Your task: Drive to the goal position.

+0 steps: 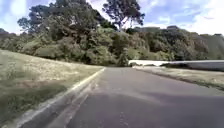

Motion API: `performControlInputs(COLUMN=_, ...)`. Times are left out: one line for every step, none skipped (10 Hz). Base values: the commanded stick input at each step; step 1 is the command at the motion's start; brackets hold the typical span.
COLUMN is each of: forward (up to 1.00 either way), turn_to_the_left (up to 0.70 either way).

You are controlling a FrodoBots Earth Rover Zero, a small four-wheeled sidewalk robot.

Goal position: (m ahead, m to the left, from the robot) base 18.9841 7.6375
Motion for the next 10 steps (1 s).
performControlInputs(forward=0.7, turn_to_the_left=-0.04)
performControlInputs(forward=0.7, turn_to_the_left=-0.08)
performControlInputs(forward=0.7, turn_to_the_left=-0.07)
performControlInputs(forward=0.7, turn_to_the_left=-0.05)
performControlInputs(forward=0.7, turn_to_the_left=-0.02)
performControlInputs(forward=0.7, turn_to_the_left=-0.09)
performControlInputs(forward=0.7, turn_to_the_left=-0.1)
performControlInputs(forward=0.7, turn_to_the_left=-0.1)
performControlInputs(forward=0.7, turn_to_the_left=-0.13)
performControlInputs(forward=0.7, turn_to_the_left=-0.14)
